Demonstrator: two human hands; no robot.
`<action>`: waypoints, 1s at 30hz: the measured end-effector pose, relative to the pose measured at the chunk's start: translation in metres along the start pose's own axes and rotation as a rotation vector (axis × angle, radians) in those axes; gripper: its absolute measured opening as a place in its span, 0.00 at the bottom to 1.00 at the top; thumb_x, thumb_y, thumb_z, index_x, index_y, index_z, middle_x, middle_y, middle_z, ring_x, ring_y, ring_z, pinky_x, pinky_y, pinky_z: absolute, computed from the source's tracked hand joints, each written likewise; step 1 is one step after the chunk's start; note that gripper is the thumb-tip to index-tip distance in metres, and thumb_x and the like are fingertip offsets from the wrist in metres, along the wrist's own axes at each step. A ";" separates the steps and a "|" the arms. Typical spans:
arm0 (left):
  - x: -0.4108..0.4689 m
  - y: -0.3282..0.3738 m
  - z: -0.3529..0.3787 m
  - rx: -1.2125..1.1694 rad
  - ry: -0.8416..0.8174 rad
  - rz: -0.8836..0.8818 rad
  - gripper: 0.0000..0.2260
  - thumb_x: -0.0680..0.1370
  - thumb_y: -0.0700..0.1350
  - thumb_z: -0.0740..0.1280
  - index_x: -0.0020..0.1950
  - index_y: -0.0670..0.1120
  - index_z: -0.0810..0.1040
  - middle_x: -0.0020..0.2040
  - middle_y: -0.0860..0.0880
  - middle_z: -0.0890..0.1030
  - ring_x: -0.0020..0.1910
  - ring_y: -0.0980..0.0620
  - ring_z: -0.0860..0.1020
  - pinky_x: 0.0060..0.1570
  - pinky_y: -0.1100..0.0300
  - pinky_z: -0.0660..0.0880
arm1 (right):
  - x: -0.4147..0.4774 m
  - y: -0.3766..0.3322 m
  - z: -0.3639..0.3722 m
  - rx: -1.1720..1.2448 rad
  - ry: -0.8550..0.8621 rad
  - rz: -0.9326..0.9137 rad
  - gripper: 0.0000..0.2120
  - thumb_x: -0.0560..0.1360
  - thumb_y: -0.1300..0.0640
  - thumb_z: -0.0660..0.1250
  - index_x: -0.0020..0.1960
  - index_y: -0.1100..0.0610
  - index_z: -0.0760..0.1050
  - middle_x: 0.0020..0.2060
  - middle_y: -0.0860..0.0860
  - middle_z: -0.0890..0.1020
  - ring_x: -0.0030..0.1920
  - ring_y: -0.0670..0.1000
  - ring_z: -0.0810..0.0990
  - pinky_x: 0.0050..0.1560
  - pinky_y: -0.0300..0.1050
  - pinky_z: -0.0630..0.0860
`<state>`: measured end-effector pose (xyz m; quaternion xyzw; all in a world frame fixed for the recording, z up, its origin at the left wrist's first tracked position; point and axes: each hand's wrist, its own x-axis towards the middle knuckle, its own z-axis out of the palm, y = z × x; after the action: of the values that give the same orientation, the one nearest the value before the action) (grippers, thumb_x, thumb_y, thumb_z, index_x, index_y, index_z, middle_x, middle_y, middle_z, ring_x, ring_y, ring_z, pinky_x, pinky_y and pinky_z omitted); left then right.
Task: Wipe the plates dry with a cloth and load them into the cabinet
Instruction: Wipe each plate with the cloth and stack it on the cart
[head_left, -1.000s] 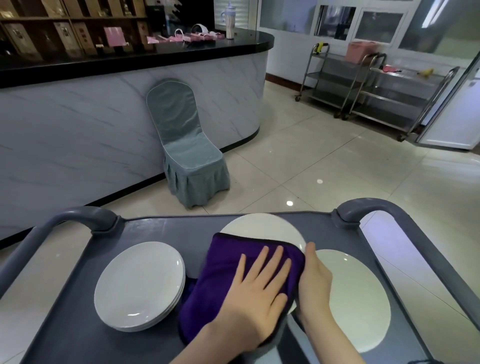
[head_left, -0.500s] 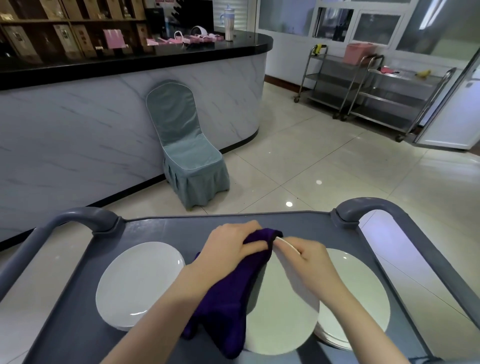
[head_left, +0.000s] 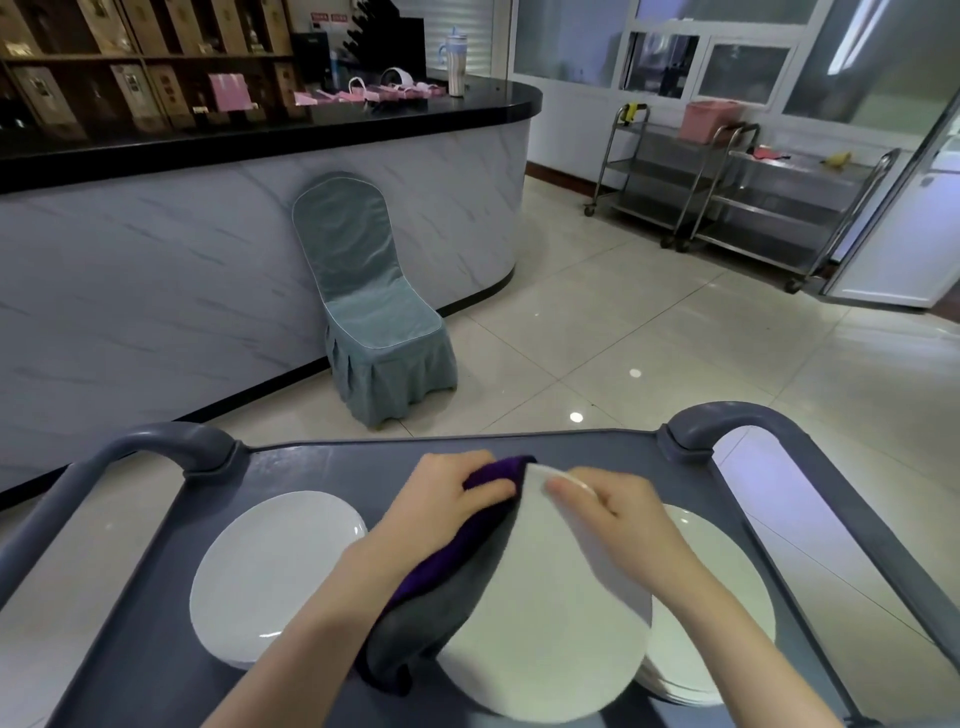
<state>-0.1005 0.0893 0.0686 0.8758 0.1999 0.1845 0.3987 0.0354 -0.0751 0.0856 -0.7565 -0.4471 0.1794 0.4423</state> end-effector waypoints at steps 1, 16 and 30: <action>0.002 0.002 -0.001 0.038 -0.081 0.045 0.15 0.77 0.50 0.71 0.32 0.60 0.71 0.30 0.61 0.76 0.32 0.64 0.72 0.35 0.71 0.66 | 0.001 -0.001 0.002 -0.039 -0.044 -0.014 0.20 0.80 0.52 0.66 0.32 0.58 0.68 0.26 0.43 0.65 0.30 0.43 0.63 0.32 0.37 0.61; -0.006 -0.009 -0.004 -0.010 -0.051 -0.011 0.12 0.76 0.50 0.70 0.34 0.56 0.75 0.31 0.58 0.77 0.32 0.63 0.72 0.35 0.70 0.66 | -0.004 0.005 0.017 0.023 -0.017 0.007 0.20 0.80 0.53 0.66 0.34 0.60 0.68 0.29 0.47 0.67 0.32 0.45 0.64 0.34 0.41 0.62; -0.031 -0.023 0.029 -0.629 0.639 -0.689 0.18 0.81 0.53 0.64 0.40 0.39 0.78 0.33 0.47 0.79 0.33 0.52 0.73 0.37 0.57 0.72 | -0.017 0.014 0.057 0.567 0.566 0.365 0.19 0.81 0.47 0.62 0.31 0.48 0.68 0.29 0.40 0.70 0.35 0.47 0.68 0.39 0.44 0.67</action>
<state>-0.1176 0.0694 0.0277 0.4998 0.5203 0.3503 0.5973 -0.0045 -0.0632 0.0404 -0.6910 -0.1003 0.1560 0.6987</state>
